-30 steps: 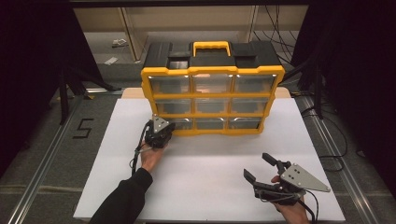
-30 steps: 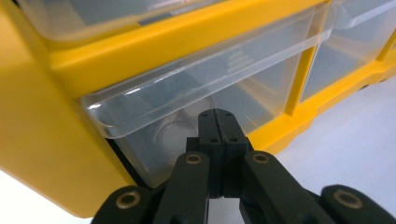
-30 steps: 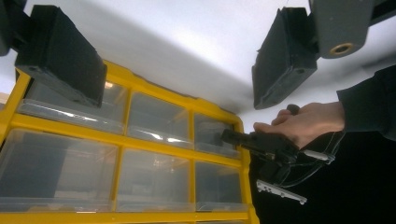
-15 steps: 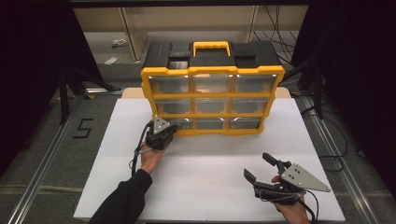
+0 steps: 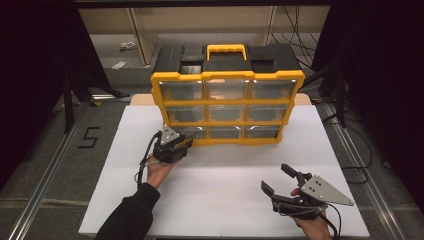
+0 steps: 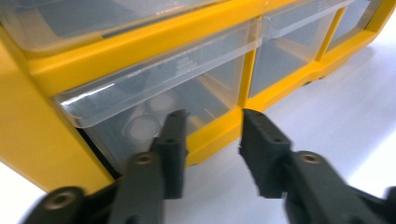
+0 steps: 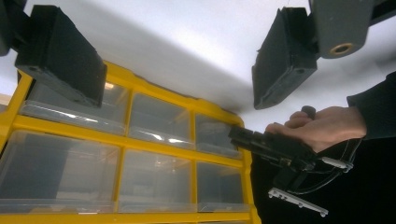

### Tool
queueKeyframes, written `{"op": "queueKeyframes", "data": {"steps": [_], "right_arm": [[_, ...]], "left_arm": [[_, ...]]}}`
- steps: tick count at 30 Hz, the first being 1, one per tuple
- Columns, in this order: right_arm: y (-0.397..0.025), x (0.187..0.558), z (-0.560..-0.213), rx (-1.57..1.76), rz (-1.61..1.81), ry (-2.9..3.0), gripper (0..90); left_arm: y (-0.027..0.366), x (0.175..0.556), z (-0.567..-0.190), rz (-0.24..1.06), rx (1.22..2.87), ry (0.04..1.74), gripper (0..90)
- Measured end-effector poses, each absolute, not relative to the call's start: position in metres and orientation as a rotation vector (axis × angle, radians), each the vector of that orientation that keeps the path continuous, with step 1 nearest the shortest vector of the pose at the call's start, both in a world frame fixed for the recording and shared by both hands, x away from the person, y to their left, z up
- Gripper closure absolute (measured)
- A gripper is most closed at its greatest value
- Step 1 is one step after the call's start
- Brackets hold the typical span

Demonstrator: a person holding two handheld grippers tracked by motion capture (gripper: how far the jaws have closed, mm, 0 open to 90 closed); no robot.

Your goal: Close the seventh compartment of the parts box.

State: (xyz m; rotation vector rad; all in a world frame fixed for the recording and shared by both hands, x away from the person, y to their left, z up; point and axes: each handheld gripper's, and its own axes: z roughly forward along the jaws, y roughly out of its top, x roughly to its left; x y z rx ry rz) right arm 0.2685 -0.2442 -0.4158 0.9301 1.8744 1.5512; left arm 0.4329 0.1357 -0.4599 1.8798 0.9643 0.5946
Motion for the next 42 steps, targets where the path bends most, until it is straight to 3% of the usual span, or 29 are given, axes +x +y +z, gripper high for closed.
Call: {"op": "queueKeyframes", "data": {"steps": [11, 17, 28, 42], "right_arm": [[-0.245, 0.268, -0.416, 0.928, 1.553, 1.875, 18.9], [-0.244, 0.268, -0.416, 0.927, 1.553, 1.876, 18.9], [-0.244, 0.268, -0.416, 0.923, 1.552, 1.876, 18.9], [-0.244, 0.268, -0.416, 0.925, 1.552, 1.877, 18.8]], "left_arm": [[0.131, 0.422, -0.454, 0.488, 1.864, 0.889, 28.7], [0.122, 0.411, -0.446, 0.435, 1.857, 0.816, 18.7], [0.117, 0.388, -0.434, 0.447, 1.848, 0.724, 16.3], [0.124, 0.364, -0.427, 0.445, 1.801, 0.726, 16.0]]}}
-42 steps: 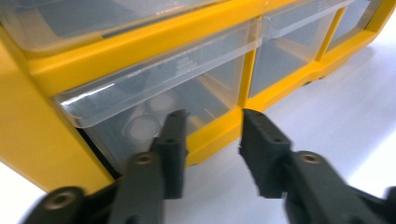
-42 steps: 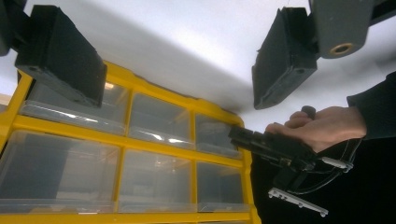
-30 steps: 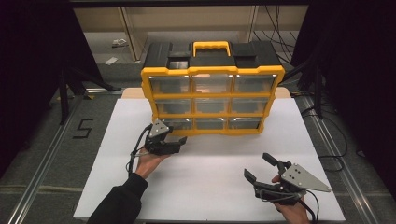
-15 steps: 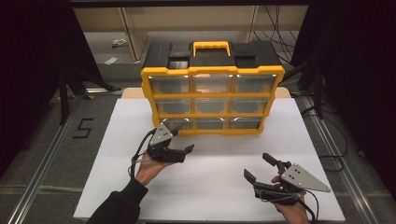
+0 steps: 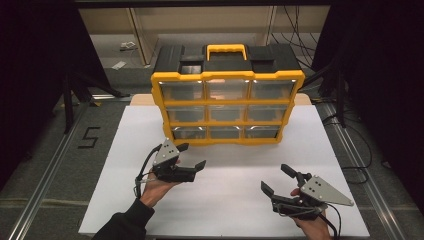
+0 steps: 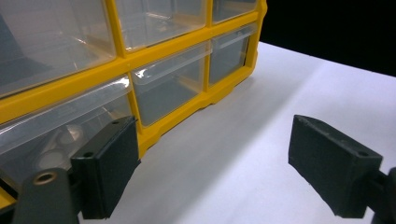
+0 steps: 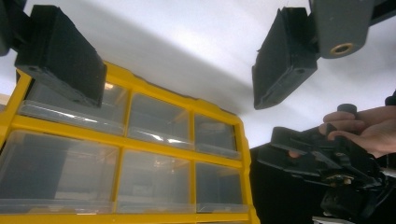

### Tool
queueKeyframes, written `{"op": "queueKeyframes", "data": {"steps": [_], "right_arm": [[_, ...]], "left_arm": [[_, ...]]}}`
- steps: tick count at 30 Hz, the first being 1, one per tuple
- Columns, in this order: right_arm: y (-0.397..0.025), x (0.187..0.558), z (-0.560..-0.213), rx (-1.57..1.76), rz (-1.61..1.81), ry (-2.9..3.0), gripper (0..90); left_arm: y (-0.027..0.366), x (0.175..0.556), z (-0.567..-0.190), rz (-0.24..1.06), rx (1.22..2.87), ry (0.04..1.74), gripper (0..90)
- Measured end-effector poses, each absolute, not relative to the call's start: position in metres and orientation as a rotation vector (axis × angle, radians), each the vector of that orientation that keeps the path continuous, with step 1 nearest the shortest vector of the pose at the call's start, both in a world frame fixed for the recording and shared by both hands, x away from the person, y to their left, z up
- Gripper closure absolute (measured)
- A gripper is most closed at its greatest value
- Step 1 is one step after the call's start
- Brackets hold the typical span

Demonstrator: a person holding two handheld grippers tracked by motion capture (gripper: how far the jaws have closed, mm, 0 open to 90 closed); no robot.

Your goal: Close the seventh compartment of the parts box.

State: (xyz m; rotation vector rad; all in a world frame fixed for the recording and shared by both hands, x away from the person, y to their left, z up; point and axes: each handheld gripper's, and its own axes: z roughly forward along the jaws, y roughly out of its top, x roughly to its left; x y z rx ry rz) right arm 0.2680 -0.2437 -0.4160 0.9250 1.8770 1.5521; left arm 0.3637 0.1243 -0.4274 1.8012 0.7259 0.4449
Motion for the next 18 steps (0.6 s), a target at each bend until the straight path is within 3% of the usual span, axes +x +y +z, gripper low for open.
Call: {"op": "queueKeyframes", "data": {"steps": [18], "right_arm": [[-0.244, 0.268, -0.416, 0.926, 1.55, 1.878, 18.8]], "left_arm": [[0.13, 0.349, -0.422, 0.418, 1.75, 0.722, 16.0]]}}
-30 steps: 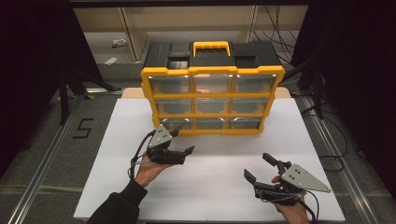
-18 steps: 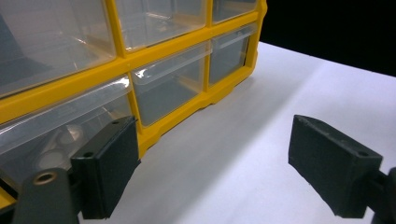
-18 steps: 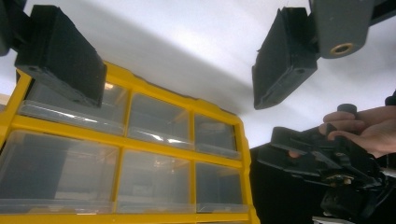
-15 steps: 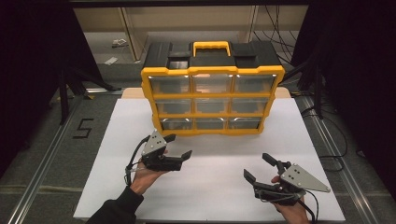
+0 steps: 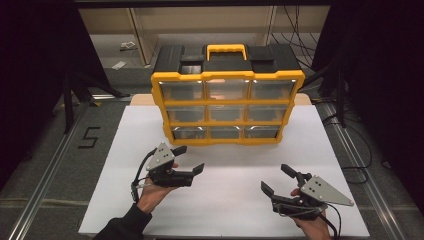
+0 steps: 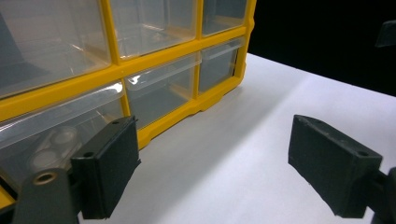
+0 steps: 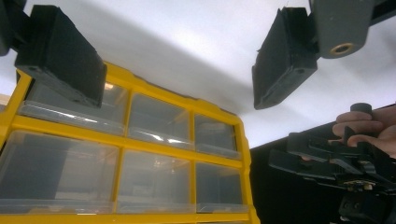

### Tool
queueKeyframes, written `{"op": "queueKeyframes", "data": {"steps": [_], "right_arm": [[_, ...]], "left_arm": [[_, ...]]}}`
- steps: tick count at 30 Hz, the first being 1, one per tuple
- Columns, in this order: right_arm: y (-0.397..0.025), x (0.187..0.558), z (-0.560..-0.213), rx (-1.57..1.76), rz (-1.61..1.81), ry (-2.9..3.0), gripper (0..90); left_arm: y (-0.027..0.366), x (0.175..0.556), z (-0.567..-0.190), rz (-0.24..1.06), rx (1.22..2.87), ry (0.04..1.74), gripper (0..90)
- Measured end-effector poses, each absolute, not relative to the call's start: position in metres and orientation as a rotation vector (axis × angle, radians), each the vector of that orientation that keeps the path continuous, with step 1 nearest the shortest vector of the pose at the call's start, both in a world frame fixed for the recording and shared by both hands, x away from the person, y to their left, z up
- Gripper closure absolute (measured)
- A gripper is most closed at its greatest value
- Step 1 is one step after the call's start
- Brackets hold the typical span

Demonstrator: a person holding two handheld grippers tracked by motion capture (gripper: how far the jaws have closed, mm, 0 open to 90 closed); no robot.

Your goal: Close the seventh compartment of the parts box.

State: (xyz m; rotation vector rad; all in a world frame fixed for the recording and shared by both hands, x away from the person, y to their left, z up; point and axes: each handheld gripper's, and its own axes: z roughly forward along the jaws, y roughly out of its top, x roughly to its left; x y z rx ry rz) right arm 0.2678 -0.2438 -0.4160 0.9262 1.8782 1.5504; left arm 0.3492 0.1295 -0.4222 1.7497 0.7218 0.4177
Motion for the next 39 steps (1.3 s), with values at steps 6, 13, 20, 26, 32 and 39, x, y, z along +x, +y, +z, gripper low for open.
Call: {"op": "queueKeyframes", "data": {"steps": [6, 13, 20, 26, 32, 39], "right_arm": [[-0.244, 0.268, -0.416, 0.927, 1.55, 1.878, 18.8], [-0.244, 0.268, -0.416, 0.932, 1.553, 1.877, 18.8], [-0.245, 0.268, -0.416, 0.936, 1.556, 1.872, 18.8], [-0.246, 0.268, -0.416, 0.94, 1.562, 1.871, 18.8], [-0.247, 0.268, -0.416, 0.946, 1.564, 1.871, 18.8], [-0.246, 0.266, -0.415, 0.937, 1.555, 1.876, 18.8]], "left_arm": [[0.131, 0.346, -0.421, 0.42, 1.741, 0.715, 16.0], [0.133, 0.342, -0.418, 0.425, 1.726, 0.712, 16.0], [0.133, 0.337, -0.418, 0.418, 1.721, 0.711, 16.0], [0.134, 0.333, -0.418, 0.418, 1.723, 0.708, 15.9], [0.136, 0.328, -0.419, 0.42, 1.72, 0.709, 16.0], [0.135, 0.319, -0.419, 0.416, 1.722, 0.685, 16.0]]}}
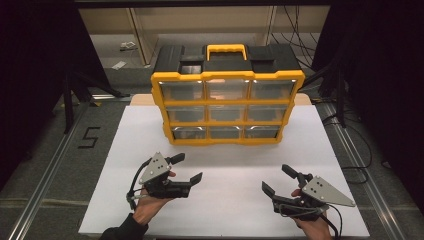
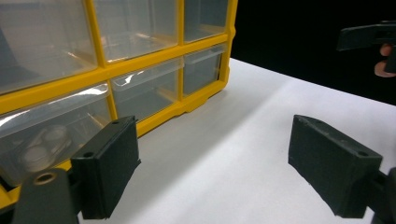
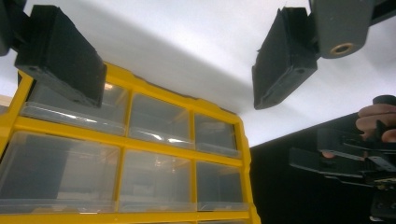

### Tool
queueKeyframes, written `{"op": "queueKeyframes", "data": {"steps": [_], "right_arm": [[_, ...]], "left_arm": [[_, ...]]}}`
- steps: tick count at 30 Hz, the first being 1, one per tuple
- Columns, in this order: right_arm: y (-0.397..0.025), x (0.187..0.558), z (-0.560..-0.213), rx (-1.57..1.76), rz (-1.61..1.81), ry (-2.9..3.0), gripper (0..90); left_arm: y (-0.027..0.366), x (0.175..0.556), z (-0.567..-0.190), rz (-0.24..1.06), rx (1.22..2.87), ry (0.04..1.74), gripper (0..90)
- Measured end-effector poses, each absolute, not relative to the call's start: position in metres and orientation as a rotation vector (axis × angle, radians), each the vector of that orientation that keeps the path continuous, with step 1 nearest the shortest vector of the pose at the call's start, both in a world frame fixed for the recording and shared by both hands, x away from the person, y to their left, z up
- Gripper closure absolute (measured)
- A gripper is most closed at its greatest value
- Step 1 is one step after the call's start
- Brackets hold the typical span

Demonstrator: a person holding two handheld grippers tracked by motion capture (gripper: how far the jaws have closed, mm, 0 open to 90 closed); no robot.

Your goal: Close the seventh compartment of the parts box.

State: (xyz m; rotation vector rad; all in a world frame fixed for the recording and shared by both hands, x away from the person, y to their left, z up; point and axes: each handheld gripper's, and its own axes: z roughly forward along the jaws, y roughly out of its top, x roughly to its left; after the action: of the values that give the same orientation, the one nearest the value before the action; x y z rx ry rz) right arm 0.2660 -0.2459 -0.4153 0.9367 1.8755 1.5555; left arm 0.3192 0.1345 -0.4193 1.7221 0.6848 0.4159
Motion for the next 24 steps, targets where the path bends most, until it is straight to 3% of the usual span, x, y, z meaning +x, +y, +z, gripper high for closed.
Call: {"op": "queueKeyframes", "data": {"steps": [24], "right_arm": [[-0.244, 0.265, -0.415, 0.931, 1.551, 1.873, 18.8]], "left_arm": [[0.143, 0.291, -0.424, 0.432, 1.702, 0.691, 16.0]]}}
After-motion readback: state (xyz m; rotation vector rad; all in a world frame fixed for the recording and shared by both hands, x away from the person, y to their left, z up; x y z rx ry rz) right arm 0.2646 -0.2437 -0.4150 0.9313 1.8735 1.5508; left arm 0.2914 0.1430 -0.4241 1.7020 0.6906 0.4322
